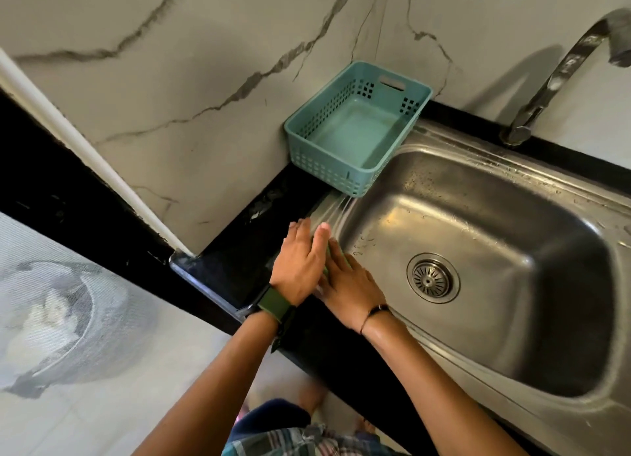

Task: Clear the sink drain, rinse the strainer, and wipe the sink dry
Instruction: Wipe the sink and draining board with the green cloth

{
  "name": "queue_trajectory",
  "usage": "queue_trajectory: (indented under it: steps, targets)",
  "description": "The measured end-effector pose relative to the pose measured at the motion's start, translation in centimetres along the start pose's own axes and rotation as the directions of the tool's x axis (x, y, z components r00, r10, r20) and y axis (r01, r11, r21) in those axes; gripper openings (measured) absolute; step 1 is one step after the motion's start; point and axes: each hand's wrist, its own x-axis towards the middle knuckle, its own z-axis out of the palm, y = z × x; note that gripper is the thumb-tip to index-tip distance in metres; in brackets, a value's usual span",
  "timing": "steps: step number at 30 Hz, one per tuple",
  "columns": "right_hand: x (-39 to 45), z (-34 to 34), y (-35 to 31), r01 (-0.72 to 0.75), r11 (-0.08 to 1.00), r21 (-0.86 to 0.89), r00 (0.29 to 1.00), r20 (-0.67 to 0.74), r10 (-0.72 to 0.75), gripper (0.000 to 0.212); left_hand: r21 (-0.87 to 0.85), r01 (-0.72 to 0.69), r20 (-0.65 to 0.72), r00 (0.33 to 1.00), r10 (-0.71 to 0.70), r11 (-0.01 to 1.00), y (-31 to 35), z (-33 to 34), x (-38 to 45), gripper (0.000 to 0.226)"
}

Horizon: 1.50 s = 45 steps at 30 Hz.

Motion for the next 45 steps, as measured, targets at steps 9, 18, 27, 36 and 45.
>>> queue_trajectory:
  steps: [9,18,27,36,45]
  targets:
    - [4.8,-0.4,-1.0,-0.092,0.99,0.108,0.99,-0.096,0.102,0.061,-0.158,0.031,-0.01,0.999,-0.033,0.987,0.7,-0.9,0.1,0.046]
    - [-5.6,-2.0,2.3,0.065,0.998,0.0,0.997,0.047,-0.065,0.05,0.125,-0.087,0.112,0.991,0.073,0.988,0.2,2.6,-1.5,0.057]
    - [-13.4,-2.8,6.9,-0.094,0.996,0.002,0.996,-0.002,0.094,0.053,-0.102,-0.133,0.26,0.953,0.156,0.986,1.2,3.4,-2.9,0.056]
    - [-8.2,-0.9,1.3,-0.117,0.988,-0.102,0.971,-0.222,0.092,0.04,0.174,-0.375,0.477,0.841,0.255,0.911,3.1,3.2,-1.5,0.053]
    - [-26.1,-3.0,12.9,-0.632,0.77,-0.083,0.769,-0.189,0.611,0.046,0.113,-0.659,0.78,0.522,0.344,0.744,7.7,7.2,-4.7,0.049]
